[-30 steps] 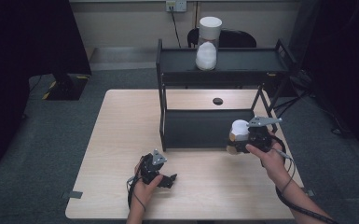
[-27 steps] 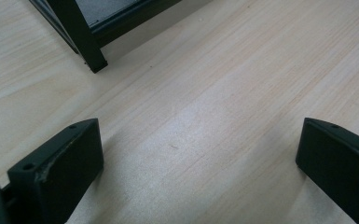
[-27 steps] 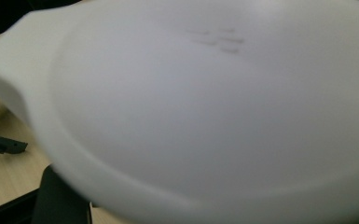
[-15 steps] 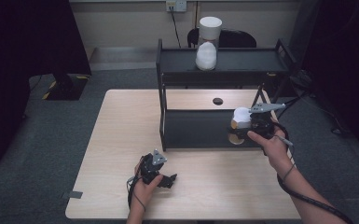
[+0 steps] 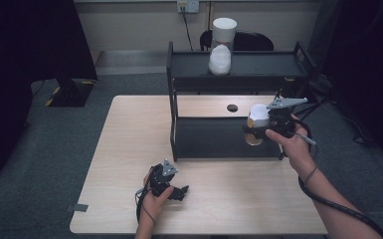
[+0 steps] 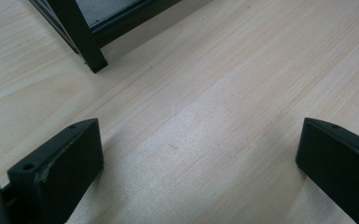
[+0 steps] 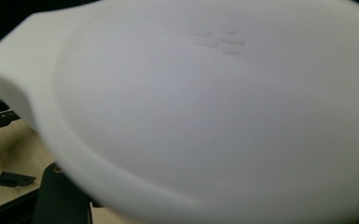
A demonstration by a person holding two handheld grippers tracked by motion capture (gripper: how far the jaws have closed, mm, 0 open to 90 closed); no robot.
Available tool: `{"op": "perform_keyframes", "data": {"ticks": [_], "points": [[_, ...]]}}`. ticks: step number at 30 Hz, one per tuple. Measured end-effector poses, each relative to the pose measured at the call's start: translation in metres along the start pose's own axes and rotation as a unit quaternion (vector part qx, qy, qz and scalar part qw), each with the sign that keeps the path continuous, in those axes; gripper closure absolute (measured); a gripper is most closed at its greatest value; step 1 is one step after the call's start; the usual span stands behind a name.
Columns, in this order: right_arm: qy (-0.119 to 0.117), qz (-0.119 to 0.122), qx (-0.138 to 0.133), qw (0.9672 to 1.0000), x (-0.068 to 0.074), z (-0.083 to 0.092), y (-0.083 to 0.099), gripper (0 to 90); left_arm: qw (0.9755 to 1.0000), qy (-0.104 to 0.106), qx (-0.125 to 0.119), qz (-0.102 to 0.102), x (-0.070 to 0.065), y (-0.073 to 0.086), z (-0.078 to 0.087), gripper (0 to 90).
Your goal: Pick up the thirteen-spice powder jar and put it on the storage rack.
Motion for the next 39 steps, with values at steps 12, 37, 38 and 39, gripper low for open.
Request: {"op": "perform_keyframes", "data": {"ticks": [12, 37, 38, 39], "points": [[-0.002, 0.004, -0.001, 1.0000, -0.001, 0.007, -0.031, 29.0, 1.0000, 0.000, 0.000, 0.000, 0.000, 0.000, 0.000, 0.0], [-0.014, 0.030, 0.011, 0.9994, 0.003, 0.032, -0.096, 29.2, 1.0000, 0.000, 0.000, 0.000, 0.000, 0.000, 0.000, 0.0], [-0.014, 0.032, 0.012, 0.9993, 0.003, 0.033, -0.099, 29.2, 1.0000, 0.000, 0.000, 0.000, 0.000, 0.000, 0.000, 0.0], [-0.014, 0.033, 0.012, 0.9993, 0.004, 0.034, -0.101, 29.2, 1.0000, 0.000, 0.000, 0.000, 0.000, 0.000, 0.000, 0.0]]}}
Point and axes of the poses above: each handheld gripper's, and its own axes: z roughly backward along the jaws, y roughly out of its underside, x roughly to its left, the point moved 10 cm from there along -z, roughly forward along the jaws, and after that the axes turned 8 degrees about y, right-handed, at the moved point
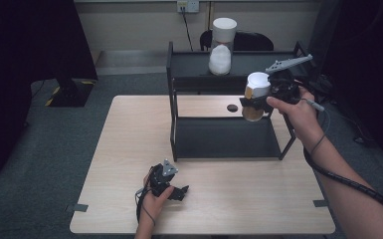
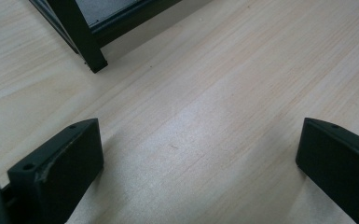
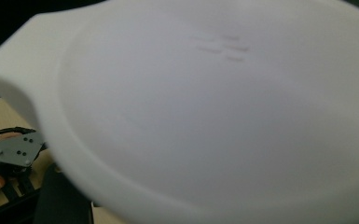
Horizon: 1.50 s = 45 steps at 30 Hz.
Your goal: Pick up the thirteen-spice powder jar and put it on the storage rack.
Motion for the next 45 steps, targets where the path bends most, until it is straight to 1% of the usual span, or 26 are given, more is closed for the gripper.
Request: {"op": "perform_keyframes", "data": {"ticks": [6, 10, 19, 28, 33, 38, 45], "points": [[0.000, 0.005, 0.005, 1.0000, 0.000, 0.005, -0.015, 29.3, 1.0000, 0.000, 0.000, 0.000, 0.000, 0.000, 0.000, 0.0], [-0.002, 0.005, 0.001, 1.0000, -0.001, 0.009, -0.023, 29.3, 1.0000, 0.000, 0.000, 0.000, 0.000, 0.000, 0.000, 0.0], [0.004, 0.013, 0.006, 0.9999, -0.001, 0.018, -0.046, 29.3, 1.0000, 0.000, 0.000, 0.000, 0.000, 0.000, 0.000, 0.0], [0.007, 0.010, -0.001, 0.9999, -0.007, 0.024, -0.067, 29.4, 1.0000, 0.000, 0.000, 0.000, 0.000, 0.000, 0.000, 0.0], [0.015, 0.009, -0.001, 0.9998, -0.011, 0.026, -0.080, 29.3, 1.0000, 0.000, 0.000, 0.000, 0.000, 0.000, 0.000, 0.0], [0.019, 0.008, -0.007, 0.9998, -0.016, 0.025, -0.092, 29.4, 1.0000, 0.000, 0.000, 0.000, 0.000, 0.000, 0.000, 0.0], [0.019, 0.001, -0.013, 0.9997, -0.027, 0.015, -0.103, 29.5, 1.0000, 0.000, 0.000, 0.000, 0.000, 0.000, 0.000, 0.0]]}}
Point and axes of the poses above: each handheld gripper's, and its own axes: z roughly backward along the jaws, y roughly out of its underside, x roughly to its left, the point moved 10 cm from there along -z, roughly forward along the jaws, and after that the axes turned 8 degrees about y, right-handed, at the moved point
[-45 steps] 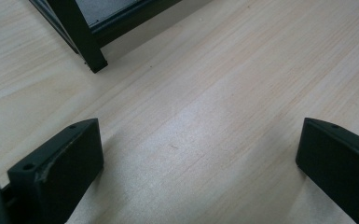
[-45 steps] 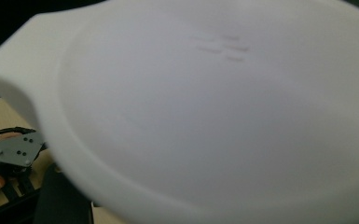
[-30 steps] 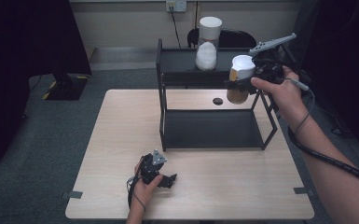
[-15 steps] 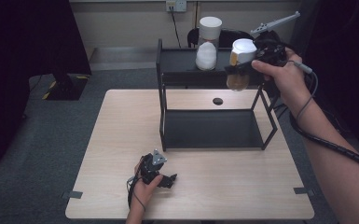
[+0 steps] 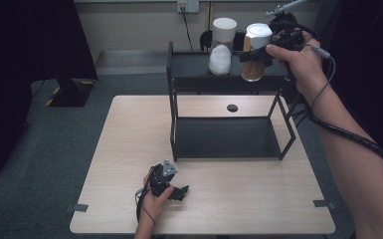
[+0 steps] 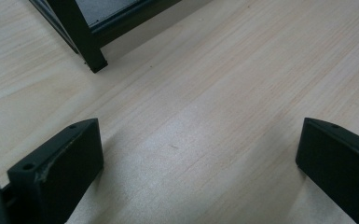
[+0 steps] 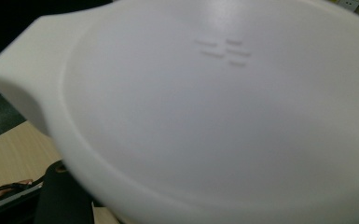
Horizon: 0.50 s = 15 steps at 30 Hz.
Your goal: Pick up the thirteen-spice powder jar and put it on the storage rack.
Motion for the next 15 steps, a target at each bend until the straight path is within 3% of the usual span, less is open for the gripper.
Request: {"op": "perform_keyframes", "data": {"ticks": [15], "points": [[0.015, -0.014, 0.009, 0.9998, -0.028, -0.029, -0.006, 29.6, 1.0000, 0.000, 0.000, 0.000, 0.000, 0.000, 0.000, 0.0]]}}
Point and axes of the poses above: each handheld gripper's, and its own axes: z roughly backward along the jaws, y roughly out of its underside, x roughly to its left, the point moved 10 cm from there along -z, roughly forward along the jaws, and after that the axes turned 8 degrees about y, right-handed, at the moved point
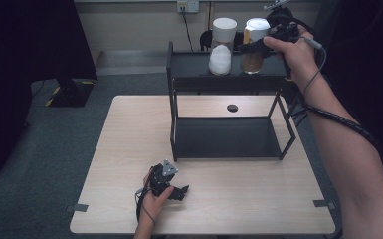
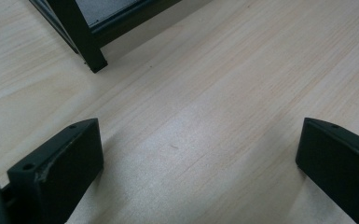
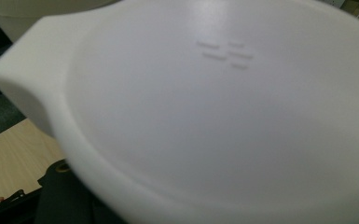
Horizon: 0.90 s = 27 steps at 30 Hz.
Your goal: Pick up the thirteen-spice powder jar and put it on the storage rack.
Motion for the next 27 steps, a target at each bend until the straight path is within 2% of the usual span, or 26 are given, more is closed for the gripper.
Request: {"op": "perform_keyframes", "data": {"ticks": [10, 19, 22, 27], "points": [[0.001, -0.008, -0.002, 1.0000, -0.008, -0.008, 0.003, 29.7, 1.0000, 0.000, 0.000, 0.000, 0.000, 0.000, 0.000, 0.0], [0.001, -0.010, -0.011, 0.9999, -0.010, -0.008, 0.006, 27.3, 1.0000, 0.000, 0.000, 0.000, 0.000, 0.000, 0.000, 0.0], [-0.001, -0.007, -0.005, 1.0000, -0.008, -0.009, 0.006, 26.7, 1.0000, 0.000, 0.000, 0.000, 0.000, 0.000, 0.000, 0.0], [0.007, 0.008, 0.001, 0.9999, -0.002, -0.012, 0.009, 9.1, 1.0000, 0.000, 0.000, 0.000, 0.000, 0.000, 0.000, 0.0]]}}
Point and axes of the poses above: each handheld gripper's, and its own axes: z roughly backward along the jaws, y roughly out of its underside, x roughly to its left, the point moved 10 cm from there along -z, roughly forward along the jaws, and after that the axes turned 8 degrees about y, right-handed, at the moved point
